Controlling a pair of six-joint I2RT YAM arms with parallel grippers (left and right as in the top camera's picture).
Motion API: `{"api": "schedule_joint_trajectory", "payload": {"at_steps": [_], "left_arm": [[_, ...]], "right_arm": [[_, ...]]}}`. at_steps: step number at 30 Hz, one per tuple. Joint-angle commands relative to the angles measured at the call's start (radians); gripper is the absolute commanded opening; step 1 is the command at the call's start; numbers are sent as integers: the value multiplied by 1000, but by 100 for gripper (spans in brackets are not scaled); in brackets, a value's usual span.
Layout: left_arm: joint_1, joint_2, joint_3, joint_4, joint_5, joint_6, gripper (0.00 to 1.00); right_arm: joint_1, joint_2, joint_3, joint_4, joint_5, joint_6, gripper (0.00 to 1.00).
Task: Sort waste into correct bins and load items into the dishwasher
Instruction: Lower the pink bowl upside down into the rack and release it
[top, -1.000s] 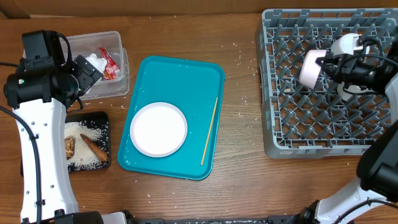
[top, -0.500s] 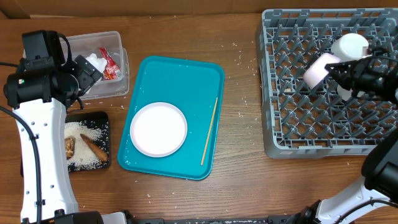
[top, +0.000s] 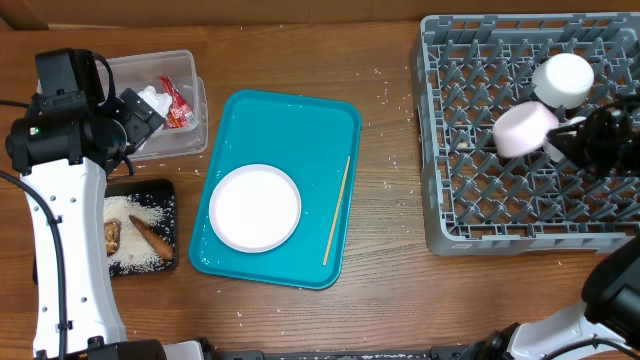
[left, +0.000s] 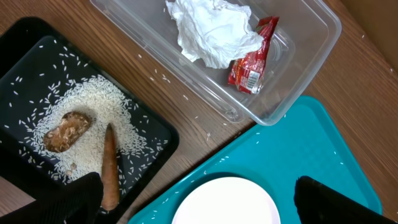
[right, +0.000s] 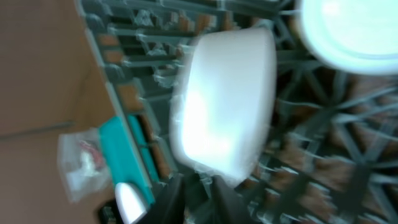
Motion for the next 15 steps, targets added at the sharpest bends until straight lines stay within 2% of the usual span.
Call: {"api": "schedule_joint_trajectory", "payload": {"at_steps": [1,7,15], "left_arm": [[-2,0,2,0,1,-13,100],[-2,0,2,0,1,-13,100],[-2,0,2,0,1,-13,100]], "right_arm": [[-3,-52,-7,-15,148,13,26],[-3,-117,-7,-39,161,31,31],[34,-224,-7,-16,157,41,31]]}}
